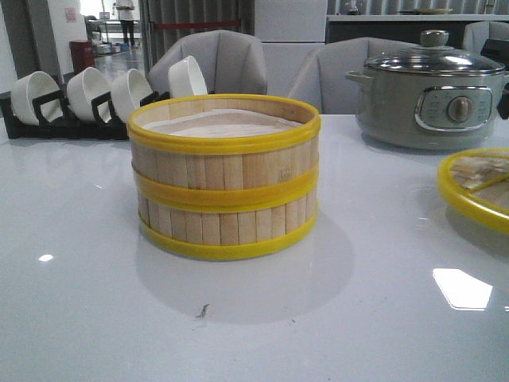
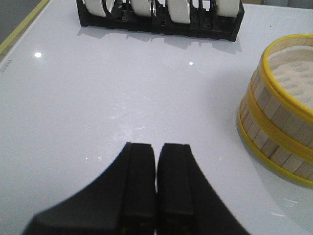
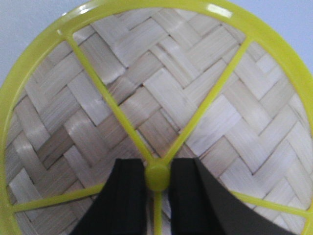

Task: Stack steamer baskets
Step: 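Lift the lid with the right gripper and carry it over the stack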

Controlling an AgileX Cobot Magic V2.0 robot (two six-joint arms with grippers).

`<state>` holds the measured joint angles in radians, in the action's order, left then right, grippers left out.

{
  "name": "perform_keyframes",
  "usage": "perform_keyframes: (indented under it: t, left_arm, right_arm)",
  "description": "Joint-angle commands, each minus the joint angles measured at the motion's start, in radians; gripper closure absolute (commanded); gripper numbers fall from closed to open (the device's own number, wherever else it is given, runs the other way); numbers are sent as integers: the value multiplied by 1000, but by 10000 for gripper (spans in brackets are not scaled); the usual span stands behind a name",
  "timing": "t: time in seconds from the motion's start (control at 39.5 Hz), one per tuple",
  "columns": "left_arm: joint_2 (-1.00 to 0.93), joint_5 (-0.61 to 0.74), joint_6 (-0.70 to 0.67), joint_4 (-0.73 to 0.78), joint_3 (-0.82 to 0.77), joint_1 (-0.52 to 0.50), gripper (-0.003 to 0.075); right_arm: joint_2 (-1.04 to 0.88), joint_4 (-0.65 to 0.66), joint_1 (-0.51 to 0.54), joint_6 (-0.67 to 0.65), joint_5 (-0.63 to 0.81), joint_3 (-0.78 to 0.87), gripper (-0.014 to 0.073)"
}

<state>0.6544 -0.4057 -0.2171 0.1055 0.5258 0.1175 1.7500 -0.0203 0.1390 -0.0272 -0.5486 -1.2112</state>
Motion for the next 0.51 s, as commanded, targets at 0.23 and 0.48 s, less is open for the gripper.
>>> perform_keyframes:
  t: [0.23,0.48]
  left_arm:
    - [-5,78,-13,3,28,8,637]
    - [-5,78,-13,3,28,8,637]
  right_arm:
    - [-106,-4,-122,3,-141,-271,546]
    - [-96,-4,-318,3,-274,-505,546]
